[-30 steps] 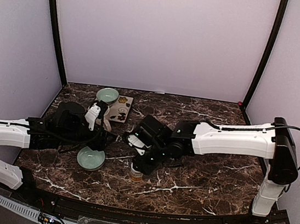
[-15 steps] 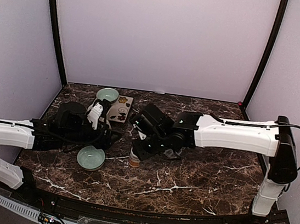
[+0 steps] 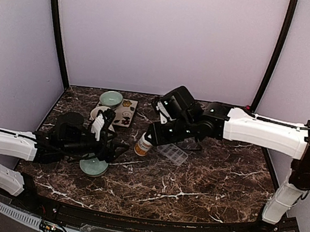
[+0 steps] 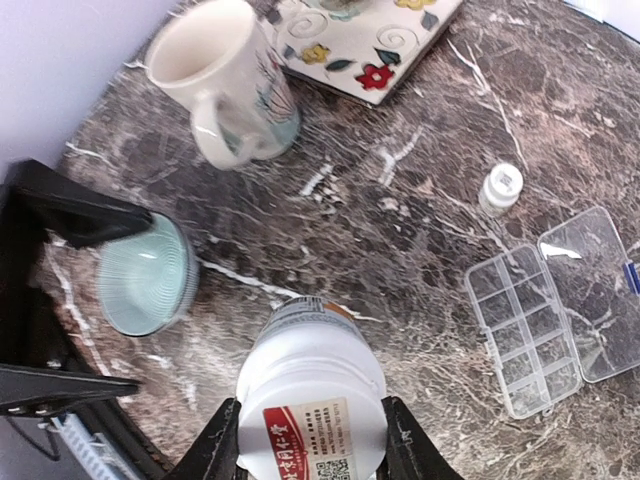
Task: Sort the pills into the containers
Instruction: Pick up the pill bottle from the center of the board, then pass from the right arm to the left
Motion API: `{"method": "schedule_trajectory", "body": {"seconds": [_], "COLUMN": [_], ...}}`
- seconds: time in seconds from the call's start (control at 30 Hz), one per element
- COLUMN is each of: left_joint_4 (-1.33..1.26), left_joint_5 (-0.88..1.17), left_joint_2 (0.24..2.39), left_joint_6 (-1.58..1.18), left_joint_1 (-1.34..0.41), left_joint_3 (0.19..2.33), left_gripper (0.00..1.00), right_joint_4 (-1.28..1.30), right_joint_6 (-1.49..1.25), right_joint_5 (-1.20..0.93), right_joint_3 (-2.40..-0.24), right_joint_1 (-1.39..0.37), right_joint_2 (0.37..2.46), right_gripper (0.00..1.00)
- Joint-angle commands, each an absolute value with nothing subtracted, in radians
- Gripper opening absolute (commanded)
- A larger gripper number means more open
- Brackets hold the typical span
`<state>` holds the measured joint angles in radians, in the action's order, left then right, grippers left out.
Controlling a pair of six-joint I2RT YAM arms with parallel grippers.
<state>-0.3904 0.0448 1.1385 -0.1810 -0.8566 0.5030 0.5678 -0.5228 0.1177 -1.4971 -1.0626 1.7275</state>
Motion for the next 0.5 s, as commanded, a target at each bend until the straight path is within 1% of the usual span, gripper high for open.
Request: {"method": "schedule_trajectory", "body": {"seconds": [0.0,0.17,0.27,0.47], "left_joint_4": [-0.554,-0.606,-0.615,-0.639], "left_joint_5": [0.154,0.187,0.217,0.257], "left_joint_2": [1.123,1.149,1.169,1.219], "left_joint_6": [-0.145,-0.117,-0.097,-0.064], "left_joint_1": [-0.862,-0.863,-0.864,-0.862], "left_joint_3": [0.465,0.474,0.497,0.535], "left_gripper": [0.86,0.89,0.93,0.95], "right_joint_4": [0.478,0.483,0.474,0.433], "right_joint_6": [-0.552,-0.542,-0.543,-0.56], "right_joint_5": [0.024,-0.023,-0.048,-0.101], "right_joint_3": [-1.472,-1.471,-1.463,-1.428], "right_joint_1": [-1.038,-1.025,-1.02,-1.009], "right_joint_2": [1.634,1.601,1.57,1.532], "right_gripper": [0.03,0.03,0.03,0.03]}}
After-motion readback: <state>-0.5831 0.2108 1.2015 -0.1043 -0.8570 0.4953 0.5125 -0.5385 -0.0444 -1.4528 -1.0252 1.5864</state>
